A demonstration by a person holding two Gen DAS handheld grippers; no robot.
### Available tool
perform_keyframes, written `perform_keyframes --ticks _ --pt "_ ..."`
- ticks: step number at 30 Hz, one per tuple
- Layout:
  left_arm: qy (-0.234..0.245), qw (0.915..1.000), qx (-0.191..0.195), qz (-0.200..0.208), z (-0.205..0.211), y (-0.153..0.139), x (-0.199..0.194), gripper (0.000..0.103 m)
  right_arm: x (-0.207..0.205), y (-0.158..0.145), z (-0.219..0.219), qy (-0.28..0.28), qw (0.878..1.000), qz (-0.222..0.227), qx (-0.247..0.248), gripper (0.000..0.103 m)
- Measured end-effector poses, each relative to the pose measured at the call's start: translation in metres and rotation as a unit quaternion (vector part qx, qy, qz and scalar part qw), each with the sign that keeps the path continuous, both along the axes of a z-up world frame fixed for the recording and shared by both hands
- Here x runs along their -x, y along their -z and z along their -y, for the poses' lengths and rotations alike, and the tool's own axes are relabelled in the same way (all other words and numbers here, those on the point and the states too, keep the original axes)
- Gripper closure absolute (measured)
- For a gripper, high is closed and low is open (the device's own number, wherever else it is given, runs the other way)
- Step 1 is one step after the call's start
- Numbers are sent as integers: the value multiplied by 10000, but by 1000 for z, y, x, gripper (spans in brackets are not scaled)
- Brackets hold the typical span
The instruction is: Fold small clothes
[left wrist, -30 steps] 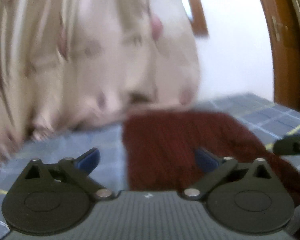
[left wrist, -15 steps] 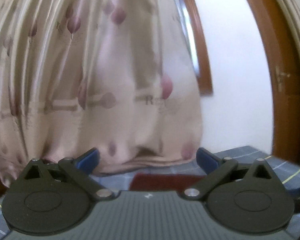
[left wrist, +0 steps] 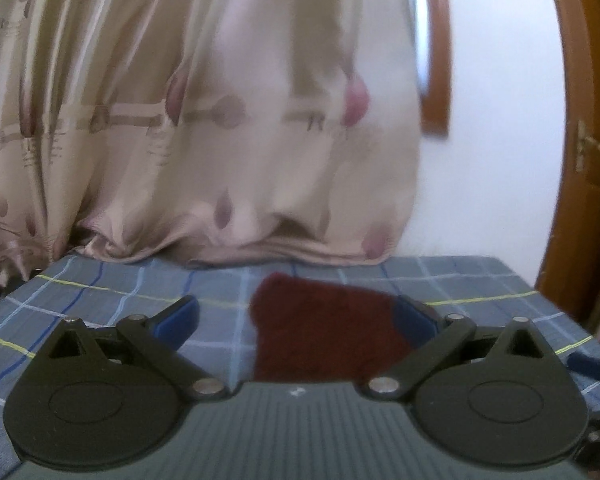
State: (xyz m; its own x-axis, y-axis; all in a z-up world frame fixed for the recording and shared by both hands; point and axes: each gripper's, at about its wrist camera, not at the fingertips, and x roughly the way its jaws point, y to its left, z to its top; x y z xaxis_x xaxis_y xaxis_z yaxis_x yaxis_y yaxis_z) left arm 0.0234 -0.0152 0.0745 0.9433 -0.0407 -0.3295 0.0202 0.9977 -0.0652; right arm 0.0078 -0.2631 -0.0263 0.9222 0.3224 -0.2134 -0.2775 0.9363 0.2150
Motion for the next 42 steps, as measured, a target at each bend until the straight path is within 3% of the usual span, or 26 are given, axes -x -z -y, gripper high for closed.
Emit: perform_keyframes --ticks 6,13,29,42 --pt "-113 9998 -135 -123 -2 12 -1 0 -6 2 -6 535 9982 -223 173 0" --pt "-91 9997 -5 -239 -6 31 0 0 -12 11 -15 963 9939 -468 277 0" --pt "-119 9996 -45 -269 -10 47 2 0 -27 18 -15 1100 9896 -783 494 0" --pt "-128 9999 -21 46 -9 44 7 0 -34 18 -18 1047 9887 -887 610 0"
